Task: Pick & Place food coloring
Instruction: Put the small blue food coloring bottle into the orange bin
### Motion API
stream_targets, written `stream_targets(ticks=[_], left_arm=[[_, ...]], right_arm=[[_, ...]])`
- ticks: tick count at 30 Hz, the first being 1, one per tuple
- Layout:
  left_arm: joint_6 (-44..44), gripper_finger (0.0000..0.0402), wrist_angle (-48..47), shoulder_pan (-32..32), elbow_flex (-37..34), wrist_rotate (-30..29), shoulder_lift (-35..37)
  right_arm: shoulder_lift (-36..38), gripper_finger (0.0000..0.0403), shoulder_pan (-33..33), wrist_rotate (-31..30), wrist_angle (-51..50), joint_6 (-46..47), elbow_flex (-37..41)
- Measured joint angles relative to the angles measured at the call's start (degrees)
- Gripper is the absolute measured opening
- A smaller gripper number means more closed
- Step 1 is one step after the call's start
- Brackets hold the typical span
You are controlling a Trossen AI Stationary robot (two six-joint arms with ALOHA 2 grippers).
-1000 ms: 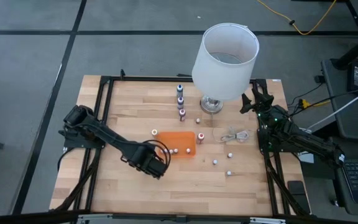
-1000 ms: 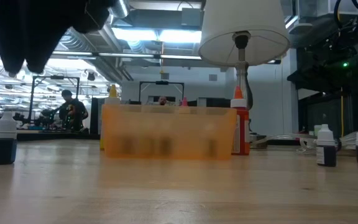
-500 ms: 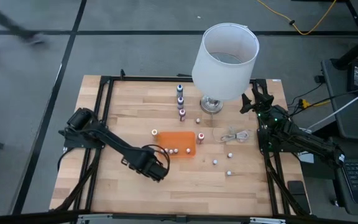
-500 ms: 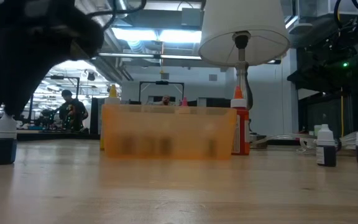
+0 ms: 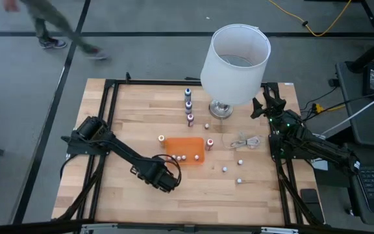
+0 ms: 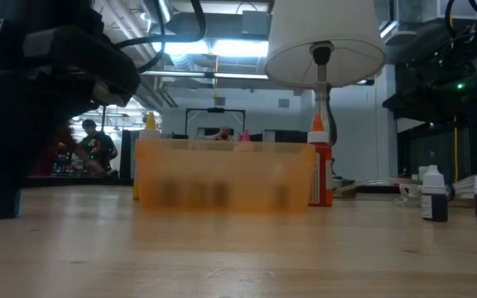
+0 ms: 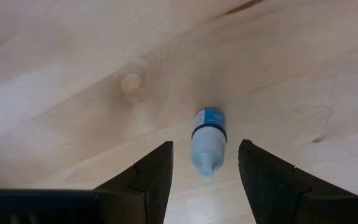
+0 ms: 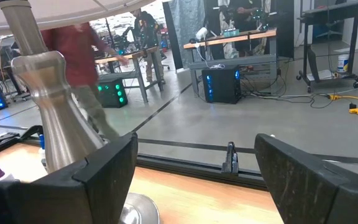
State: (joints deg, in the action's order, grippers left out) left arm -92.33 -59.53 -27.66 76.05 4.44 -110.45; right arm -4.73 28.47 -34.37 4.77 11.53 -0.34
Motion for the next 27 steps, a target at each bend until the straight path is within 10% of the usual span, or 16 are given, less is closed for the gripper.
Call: stream_targets(ticks=[27], left_arm=[[10.8, 0.0065, -2.6, 2.2, 1.5, -1.8, 4.8]], right_arm=[[0.0, 0.0323, 0.0, 0.0, 0.0, 0.0, 0.0]])
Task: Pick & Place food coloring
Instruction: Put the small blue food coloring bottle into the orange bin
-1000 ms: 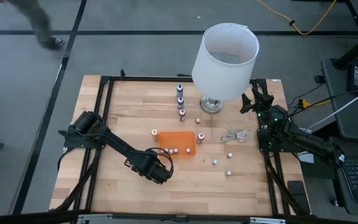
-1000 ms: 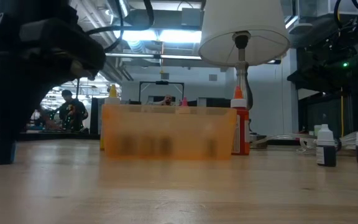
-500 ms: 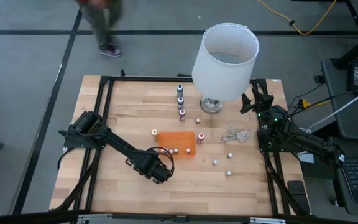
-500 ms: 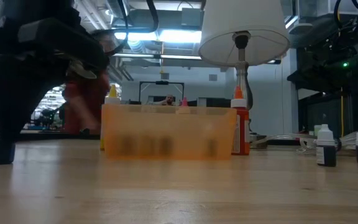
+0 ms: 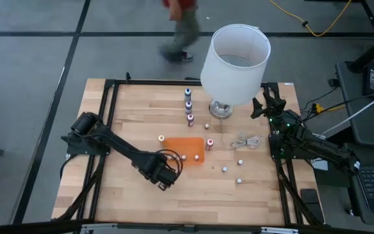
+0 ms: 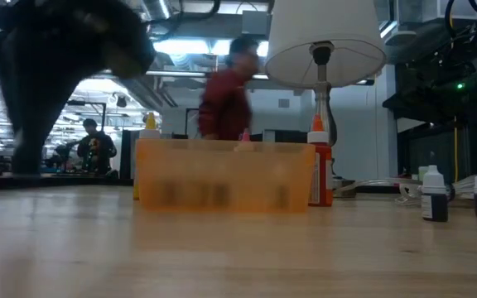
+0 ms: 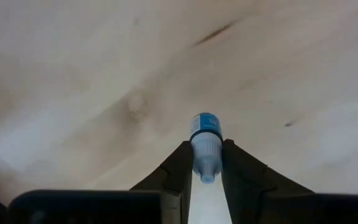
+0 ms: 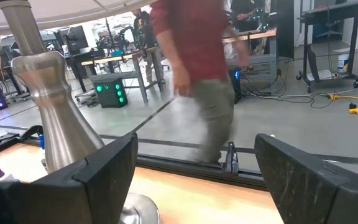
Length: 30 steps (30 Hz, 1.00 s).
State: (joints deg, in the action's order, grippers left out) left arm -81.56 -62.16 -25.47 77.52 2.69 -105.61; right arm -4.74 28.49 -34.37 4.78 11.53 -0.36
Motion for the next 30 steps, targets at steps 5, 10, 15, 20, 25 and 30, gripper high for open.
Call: stream_targets(ticks=[5, 10, 15, 20, 25, 30], left_arm=[[7.2, 0.0064, -3.0, 2.5, 4.5, -1.7, 1.9], [16.2, 0.0064, -5.3, 5.6, 10.6, -2.6, 1.9], [23.9, 0.0064, -5.6, 9.0, 14.9, -2.9, 1.9], [30.3, 0.0064, -7.4, 11.8, 18.4, -3.0, 1.0], [36.4, 0.0064, -10.3, 14.0, 21.0, -3.1, -0.9], [41.3, 0.0064, -10.2, 16.0, 21.2, -3.3, -2.5]], right_arm=[[0.0, 0.0323, 0.0, 0.0, 0.0, 0.0, 0.0], [0.0, 0.0323, 0.0, 0.0, 0.0, 0.0, 0.0], [0.0, 0.0323, 0.0, 0.0, 0.0, 0.0, 0.0], [0.0, 0.0323, 0.0, 0.0, 0.0, 0.0, 0.0], [0.0, 0.0323, 0.0, 0.0, 0.0, 0.0, 0.0], [0.0, 0.0323, 0.0, 0.0, 0.0, 0.0, 0.0]])
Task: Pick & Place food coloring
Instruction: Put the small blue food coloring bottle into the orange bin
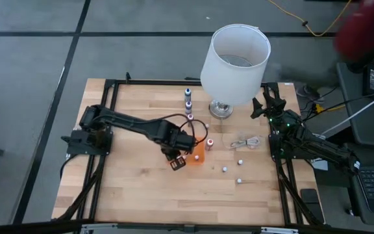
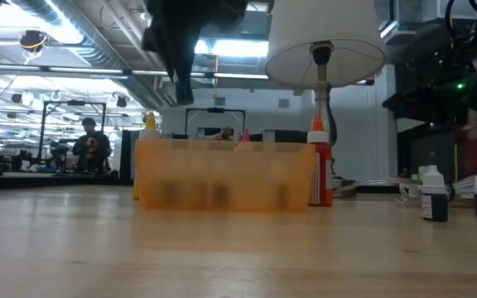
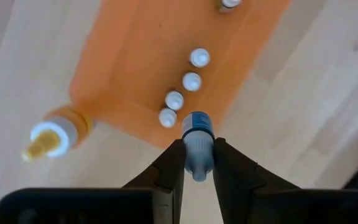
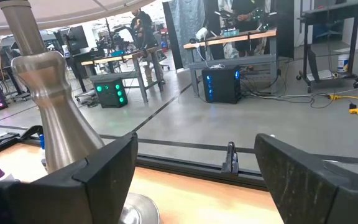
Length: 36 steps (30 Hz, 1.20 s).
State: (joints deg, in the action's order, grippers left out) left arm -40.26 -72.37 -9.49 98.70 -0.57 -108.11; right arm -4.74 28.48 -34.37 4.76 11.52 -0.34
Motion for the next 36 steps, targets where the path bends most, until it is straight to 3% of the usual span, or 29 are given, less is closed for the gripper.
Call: stream_targets(ticks=[16, 36], left_arm=[[10.8, 0.0064, 2.7, 2.2, 0.0, -2.6, -8.7], [12.1, 0.0064, 5.2, 2.2, 0.0, -2.8, -15.4]], right_arm=[[0.0, 0.0323, 0.0, 0.0, 0.0, 0.0, 0.0], [0.0, 0.0323, 0.0, 0.0, 0.0, 0.0, 0.0]])
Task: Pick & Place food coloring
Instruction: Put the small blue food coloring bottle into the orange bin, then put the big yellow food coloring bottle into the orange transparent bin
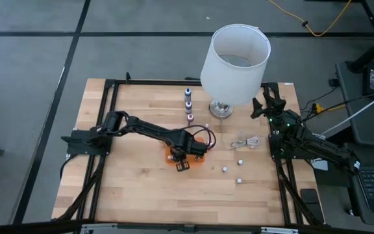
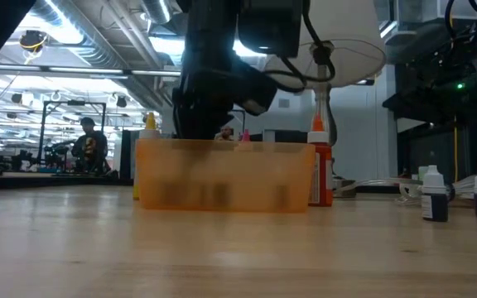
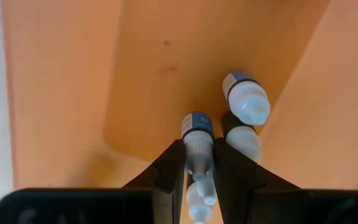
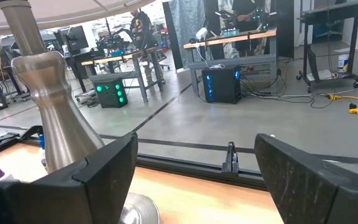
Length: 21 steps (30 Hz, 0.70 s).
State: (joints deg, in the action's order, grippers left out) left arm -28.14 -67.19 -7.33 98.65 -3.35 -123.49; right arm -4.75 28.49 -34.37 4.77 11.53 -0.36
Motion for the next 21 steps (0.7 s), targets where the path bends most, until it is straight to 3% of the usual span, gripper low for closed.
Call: stream_targets(ticks=[8, 21], left_arm=[[0.0, 0.0064, 0.6, 0.0, 0.0, -0.1, -0.2], [-0.1, 0.0107, 0.6, 0.0, 0.0, 1.4, -0.2]], right_arm=[[0.0, 0.0323, 0.0, 0.0, 0.0, 0.0, 0.0], [0.0, 0.0323, 0.0, 0.0, 0.0, 0.0, 0.0]])
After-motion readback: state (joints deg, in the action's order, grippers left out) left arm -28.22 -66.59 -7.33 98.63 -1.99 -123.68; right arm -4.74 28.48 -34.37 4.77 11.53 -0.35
